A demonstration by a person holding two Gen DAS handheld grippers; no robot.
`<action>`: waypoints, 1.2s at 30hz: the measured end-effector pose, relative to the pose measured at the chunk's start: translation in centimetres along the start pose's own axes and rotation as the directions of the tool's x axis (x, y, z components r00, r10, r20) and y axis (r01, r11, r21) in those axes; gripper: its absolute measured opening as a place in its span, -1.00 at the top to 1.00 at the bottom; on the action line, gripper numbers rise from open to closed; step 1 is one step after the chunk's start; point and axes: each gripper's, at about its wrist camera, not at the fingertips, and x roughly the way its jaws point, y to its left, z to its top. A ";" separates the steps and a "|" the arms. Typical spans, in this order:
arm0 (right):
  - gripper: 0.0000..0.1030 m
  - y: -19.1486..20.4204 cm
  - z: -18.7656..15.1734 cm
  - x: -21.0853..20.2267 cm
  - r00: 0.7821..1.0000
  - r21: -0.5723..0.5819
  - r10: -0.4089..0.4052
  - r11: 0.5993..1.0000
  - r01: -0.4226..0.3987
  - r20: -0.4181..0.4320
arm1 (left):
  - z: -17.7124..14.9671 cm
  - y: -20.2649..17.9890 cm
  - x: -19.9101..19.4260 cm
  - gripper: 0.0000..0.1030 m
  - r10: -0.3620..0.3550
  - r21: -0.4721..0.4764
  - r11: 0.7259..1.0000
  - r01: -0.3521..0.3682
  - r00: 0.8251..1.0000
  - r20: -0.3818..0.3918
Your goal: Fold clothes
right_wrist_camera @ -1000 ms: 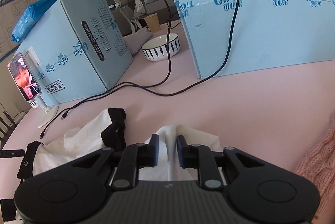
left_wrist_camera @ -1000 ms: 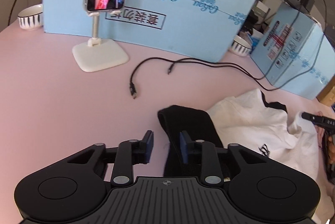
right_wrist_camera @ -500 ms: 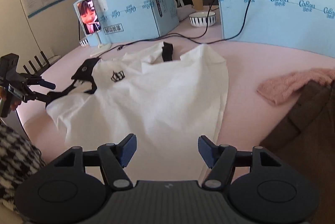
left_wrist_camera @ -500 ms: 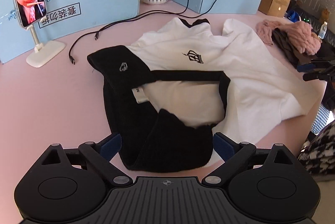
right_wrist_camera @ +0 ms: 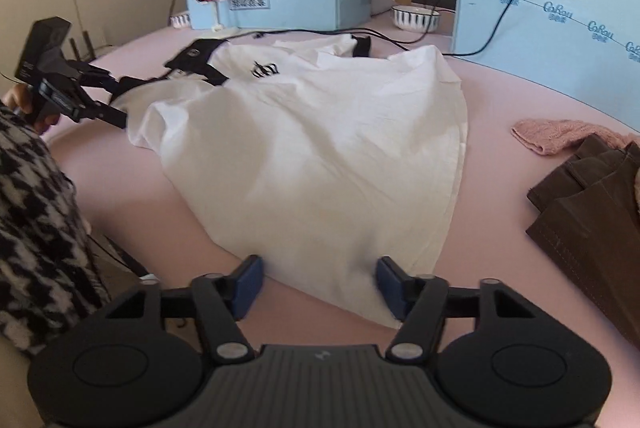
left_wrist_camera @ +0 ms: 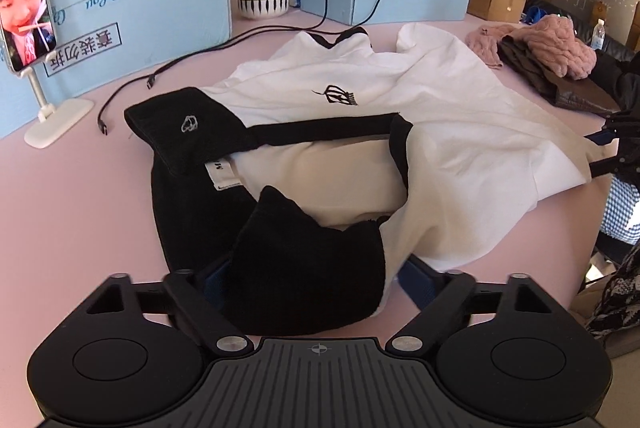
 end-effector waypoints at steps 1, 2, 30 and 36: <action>0.90 -0.2 0.1 0.0 1.000 0.025 0.000 1.000 -0.001 0.009 | 0.1 0.3 -0.1 0.44 -0.008 -0.025 1.000 0.008 1.000 0.007; 0.90 -0.4 0.2 0.0 1.000 0.043 0.001 0.999 -0.002 0.020 | 0.4 0.9 -0.3 0.49 -0.034 -0.071 0.997 0.035 0.999 0.010; -0.13 -10.7 16.3 8.8 0.954 0.218 -0.038 0.976 -0.029 0.297 | 12.8 11.9 2.1 -0.77 0.157 -0.287 0.949 -0.131 0.985 0.071; -0.18 -6.3 16.0 8.6 0.952 0.201 0.238 0.940 -0.275 0.191 | 10.0 10.2 -1.6 -0.85 0.051 -0.133 0.990 -0.045 0.998 0.044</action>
